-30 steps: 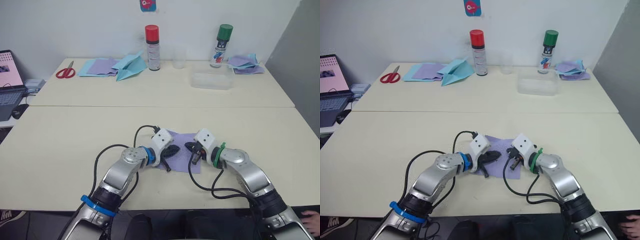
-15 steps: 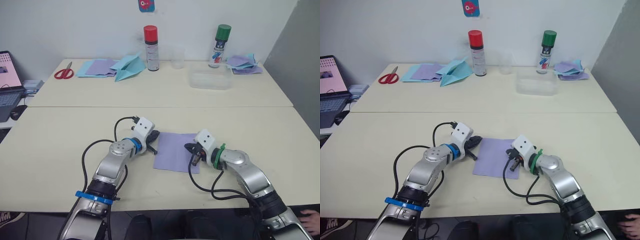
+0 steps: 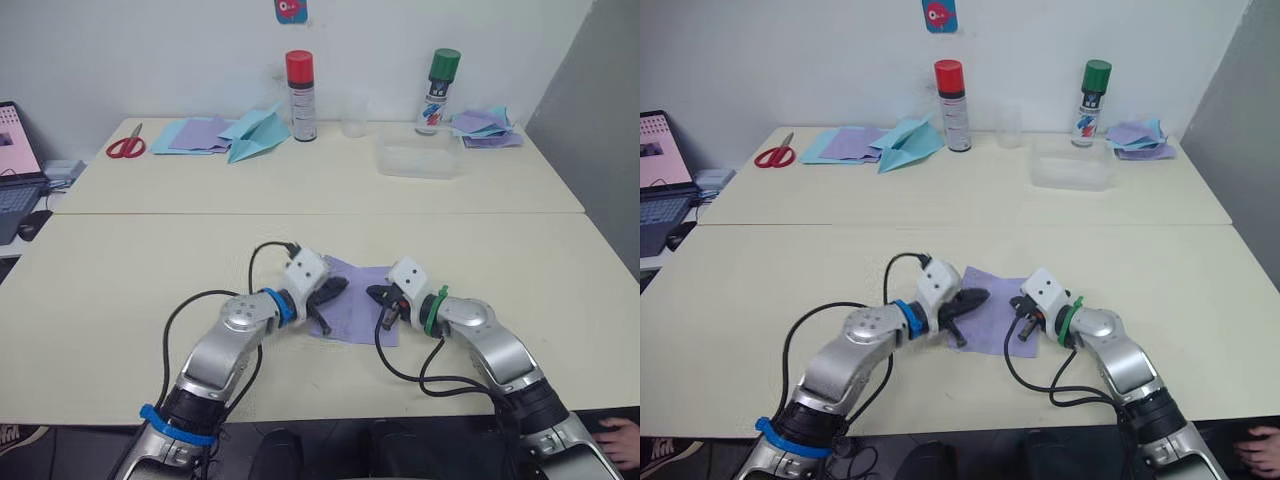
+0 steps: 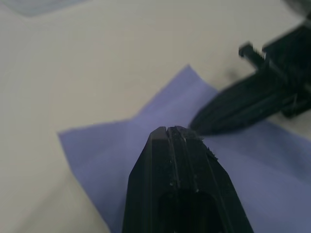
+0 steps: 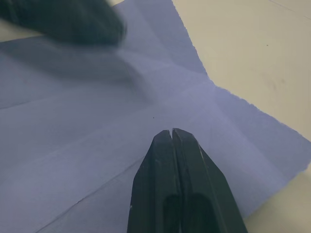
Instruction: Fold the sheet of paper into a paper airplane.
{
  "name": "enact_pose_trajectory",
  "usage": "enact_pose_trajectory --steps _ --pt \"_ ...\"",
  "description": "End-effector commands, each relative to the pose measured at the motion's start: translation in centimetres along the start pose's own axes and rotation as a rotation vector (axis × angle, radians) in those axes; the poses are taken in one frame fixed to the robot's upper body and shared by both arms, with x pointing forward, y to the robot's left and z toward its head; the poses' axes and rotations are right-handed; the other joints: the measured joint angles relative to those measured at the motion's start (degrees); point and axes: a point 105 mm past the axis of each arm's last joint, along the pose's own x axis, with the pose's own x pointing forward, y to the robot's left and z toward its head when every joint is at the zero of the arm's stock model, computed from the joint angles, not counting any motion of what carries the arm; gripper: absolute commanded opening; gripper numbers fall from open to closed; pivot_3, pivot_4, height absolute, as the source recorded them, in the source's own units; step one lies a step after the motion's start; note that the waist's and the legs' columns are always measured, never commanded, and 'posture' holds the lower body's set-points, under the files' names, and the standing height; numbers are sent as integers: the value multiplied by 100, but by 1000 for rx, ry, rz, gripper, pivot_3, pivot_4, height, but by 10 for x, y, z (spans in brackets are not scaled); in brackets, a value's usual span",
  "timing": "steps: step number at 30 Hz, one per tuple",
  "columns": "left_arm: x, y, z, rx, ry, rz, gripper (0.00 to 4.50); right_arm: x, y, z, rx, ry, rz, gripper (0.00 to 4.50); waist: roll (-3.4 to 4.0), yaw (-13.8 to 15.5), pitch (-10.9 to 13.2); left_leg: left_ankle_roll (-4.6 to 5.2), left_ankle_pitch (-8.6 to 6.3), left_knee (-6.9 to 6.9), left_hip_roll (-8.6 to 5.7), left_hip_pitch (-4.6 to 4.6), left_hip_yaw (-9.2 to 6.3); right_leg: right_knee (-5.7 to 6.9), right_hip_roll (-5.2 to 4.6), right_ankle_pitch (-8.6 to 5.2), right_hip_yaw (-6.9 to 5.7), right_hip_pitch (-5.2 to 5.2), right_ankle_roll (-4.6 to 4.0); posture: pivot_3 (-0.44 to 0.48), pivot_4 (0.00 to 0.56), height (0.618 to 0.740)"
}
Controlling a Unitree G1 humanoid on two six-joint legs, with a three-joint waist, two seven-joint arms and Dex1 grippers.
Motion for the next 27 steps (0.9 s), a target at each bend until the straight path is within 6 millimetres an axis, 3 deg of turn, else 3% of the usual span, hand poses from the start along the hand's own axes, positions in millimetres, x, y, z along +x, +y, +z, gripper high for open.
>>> enact_pose_trajectory --steps 1,2,5,10,13,19,25,27 --pt "10 4 -9 -4 31 31 0 1 3 3 3 -23 15 27 0 1 0 0 0 0 0 -1 0 -1 0 0 -1 -1 0 0 150 740" --pt "13 4 -16 -5 58 26 0 0 0 9 11 -51 5 27 -1 7 0 0 0 0 0 -3 1 -1 1 0 -2 -2 0 0 150 740" --pt "15 1 -31 -11 123 -1 0 -4 -9 21 37 -107 -27 920 0 27 1 0 0 0 -2 -7 2 -1 1 0 -6 -2 0 0 150 740" --pt "14 1 -41 -41 158 -26 0 -12 -35 26 67 -132 -173 2730 1 32 1 0 0 1 -7 -6 1 -2 0 0 0 -1 0 0 150 740" --pt "13 4 -42 -40 163 -22 0 -16 -51 23 141 -126 -263 2730 1 32 0 0 0 1 -7 -6 1 -2 0 0 1 0 0 0 150 740" --pt "12 4 -44 -45 171 -28 0 -13 -44 12 290 -75 -222 2730 3 30 -1 0 0 0 -2 -6 1 -2 -2 0 -1 0 0 0 150 740" --pt "12 4 -44 -45 175 -24 0 -13 -39 18 330 -88 -184 2730 3 29 -1 0 0 0 -3 -6 1 -2 -2 0 0 0 0 0 150 740" --pt "12 3 -44 -44 176 -25 0 -13 -40 21 294 -99 -181 2376 3 29 -1 0 0 0 -4 -6 0 -2 -2 0 -1 0 0 0 150 740"
